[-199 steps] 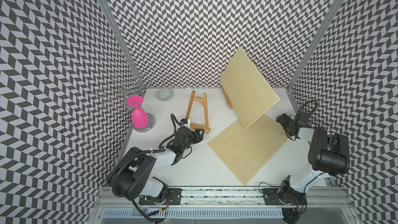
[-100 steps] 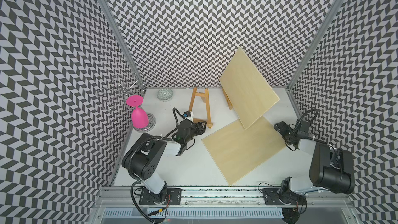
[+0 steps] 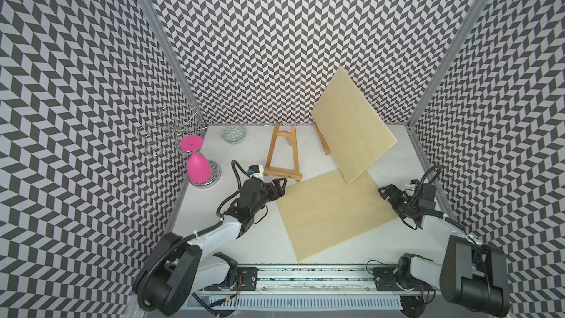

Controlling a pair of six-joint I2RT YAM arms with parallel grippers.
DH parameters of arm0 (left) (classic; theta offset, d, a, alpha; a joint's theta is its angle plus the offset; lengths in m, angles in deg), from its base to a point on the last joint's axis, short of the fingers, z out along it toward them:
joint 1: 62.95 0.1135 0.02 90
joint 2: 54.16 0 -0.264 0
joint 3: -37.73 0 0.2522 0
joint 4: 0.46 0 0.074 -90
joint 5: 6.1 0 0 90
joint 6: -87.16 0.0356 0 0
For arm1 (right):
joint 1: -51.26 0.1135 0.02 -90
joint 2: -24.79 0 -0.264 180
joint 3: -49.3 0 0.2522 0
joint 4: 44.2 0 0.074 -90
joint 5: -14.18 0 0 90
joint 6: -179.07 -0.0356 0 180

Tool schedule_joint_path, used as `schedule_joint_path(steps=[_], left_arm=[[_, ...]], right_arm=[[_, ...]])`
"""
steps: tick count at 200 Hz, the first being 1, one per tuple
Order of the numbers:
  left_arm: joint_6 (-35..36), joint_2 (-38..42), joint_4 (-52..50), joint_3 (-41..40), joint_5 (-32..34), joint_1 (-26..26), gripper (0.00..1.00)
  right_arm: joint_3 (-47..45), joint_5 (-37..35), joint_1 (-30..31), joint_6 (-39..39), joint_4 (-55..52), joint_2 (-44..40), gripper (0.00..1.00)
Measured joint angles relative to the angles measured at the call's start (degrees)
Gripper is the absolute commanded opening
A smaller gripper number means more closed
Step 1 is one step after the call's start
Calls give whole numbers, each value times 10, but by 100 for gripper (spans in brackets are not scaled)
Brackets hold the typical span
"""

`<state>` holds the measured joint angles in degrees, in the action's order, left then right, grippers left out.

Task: Assemble the easel
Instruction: Move the easel to the center of the board.

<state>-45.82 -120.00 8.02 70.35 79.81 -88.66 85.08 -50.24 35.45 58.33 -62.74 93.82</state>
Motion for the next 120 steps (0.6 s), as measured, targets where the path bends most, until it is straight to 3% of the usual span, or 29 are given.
schedule_joint_path(steps=[43, 76, 120], left_arm=[[-2, 53, -112, -28, 14, 12, 83], [-3, 73, -141, -37, 14, 53, 84], [-1, 86, -176, -37, 19, 87, 84]], right_arm=[[-24, 10, 51, -4, -21, -42, 89], [-56, 35, 110, -20, -85, -131, 89], [-76, 47, 224, -65, -172, -219, 88]])
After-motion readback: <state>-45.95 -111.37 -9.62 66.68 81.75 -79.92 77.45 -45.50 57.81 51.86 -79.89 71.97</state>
